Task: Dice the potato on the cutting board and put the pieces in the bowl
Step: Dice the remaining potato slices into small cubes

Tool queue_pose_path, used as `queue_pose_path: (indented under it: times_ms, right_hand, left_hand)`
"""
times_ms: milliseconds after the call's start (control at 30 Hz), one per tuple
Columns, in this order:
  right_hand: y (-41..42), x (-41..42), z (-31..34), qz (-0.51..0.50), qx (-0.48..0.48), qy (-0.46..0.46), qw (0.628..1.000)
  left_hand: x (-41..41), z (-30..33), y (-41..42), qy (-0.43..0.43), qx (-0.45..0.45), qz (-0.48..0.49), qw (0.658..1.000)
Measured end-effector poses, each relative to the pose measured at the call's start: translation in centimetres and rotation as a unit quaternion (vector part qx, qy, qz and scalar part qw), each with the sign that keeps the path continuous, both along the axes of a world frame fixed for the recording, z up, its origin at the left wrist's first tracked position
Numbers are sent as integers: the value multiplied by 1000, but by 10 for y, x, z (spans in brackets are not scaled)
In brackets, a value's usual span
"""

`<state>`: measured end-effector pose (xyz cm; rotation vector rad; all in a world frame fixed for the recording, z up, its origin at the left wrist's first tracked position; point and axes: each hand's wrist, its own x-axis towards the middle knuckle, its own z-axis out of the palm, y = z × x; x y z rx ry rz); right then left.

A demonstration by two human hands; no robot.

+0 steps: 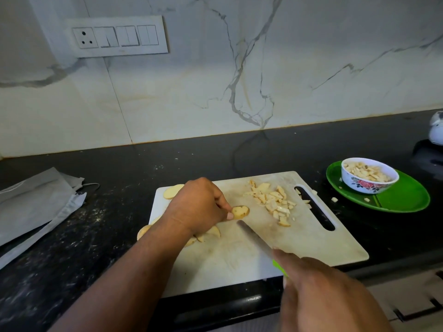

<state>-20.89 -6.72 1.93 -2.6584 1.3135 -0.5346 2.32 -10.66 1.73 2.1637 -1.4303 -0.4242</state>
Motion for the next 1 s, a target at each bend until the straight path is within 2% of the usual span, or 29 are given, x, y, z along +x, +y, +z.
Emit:
queue_pose_path:
  times_ms: [67,167,300,400,633,833,1000]
  right_hand:
    - [-2,-9,6,-11,-30,-49,998]
    - [-21,-15,5,0,-5,-67,998]
    - [-42,-13,-23,4,40,-237,971]
    - [-46,-10,-33,9,49,-306,951]
    - [-49,-10,-41,11,71,-333,940]
    - [-52,-12,-40,16,94,-350,932]
    - [-52,-13,-38,17,105,-355,929]
  left_hand:
    - [4,1,3,1,-1,-26,1000]
    - [15,3,8,3,15,-71,997]
    - [16,-2,7,-38,-36,-117,992]
    - [4,-7,2,-60,-73,-179,979]
    - [-14,-11,-12,-158,-58,-144,975]
    - [-15,-7,-10,-120,-69,-162,977]
    - [-3,0,-2,-22,-56,-235,970]
